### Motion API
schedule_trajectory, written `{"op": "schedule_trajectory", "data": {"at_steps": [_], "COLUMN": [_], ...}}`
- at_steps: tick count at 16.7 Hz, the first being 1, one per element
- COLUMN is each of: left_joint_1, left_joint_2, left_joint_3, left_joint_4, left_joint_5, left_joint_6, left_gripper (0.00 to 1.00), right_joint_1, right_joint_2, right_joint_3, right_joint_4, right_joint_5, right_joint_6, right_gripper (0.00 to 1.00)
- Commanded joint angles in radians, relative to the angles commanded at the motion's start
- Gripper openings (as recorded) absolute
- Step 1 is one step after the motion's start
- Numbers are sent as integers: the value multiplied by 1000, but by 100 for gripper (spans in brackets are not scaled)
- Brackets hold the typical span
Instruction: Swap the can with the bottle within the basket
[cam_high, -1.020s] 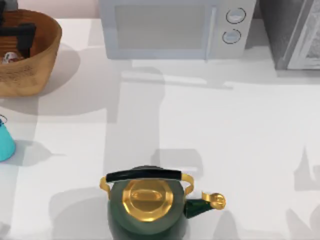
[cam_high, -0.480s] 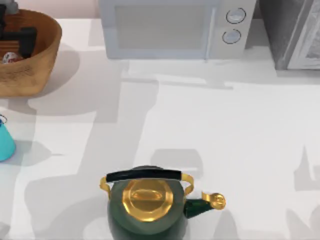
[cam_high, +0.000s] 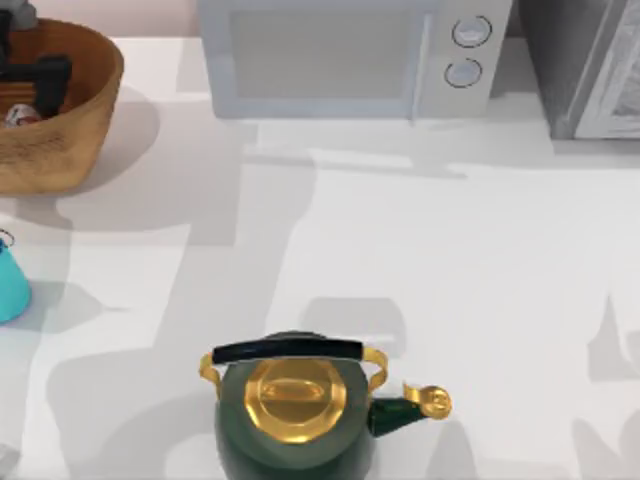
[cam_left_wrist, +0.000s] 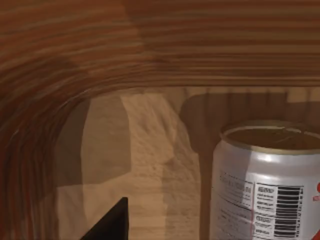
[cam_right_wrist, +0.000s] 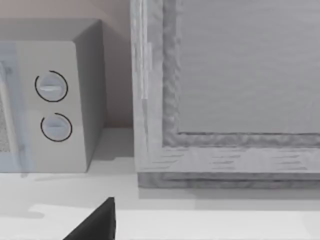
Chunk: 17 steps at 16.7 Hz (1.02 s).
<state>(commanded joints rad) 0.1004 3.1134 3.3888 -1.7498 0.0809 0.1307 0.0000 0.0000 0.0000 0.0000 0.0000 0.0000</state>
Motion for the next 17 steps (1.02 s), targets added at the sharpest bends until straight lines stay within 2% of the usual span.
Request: {"op": "schedule_trajectory", "data": {"at_steps": [10, 17], "left_joint_1": [0, 0], "left_joint_2": [0, 0], "left_joint_3": [0, 0], "left_joint_4": [0, 0], "left_joint_5": [0, 0], "left_joint_6": [0, 0], "left_gripper": [2, 0], "right_joint_1": [0, 0], "right_joint_2": [0, 0], "right_joint_3": [0, 0], "right_joint_4": [0, 0], "right_joint_5": [0, 0], "right_joint_6": [0, 0], "right_gripper": [100, 100]}}
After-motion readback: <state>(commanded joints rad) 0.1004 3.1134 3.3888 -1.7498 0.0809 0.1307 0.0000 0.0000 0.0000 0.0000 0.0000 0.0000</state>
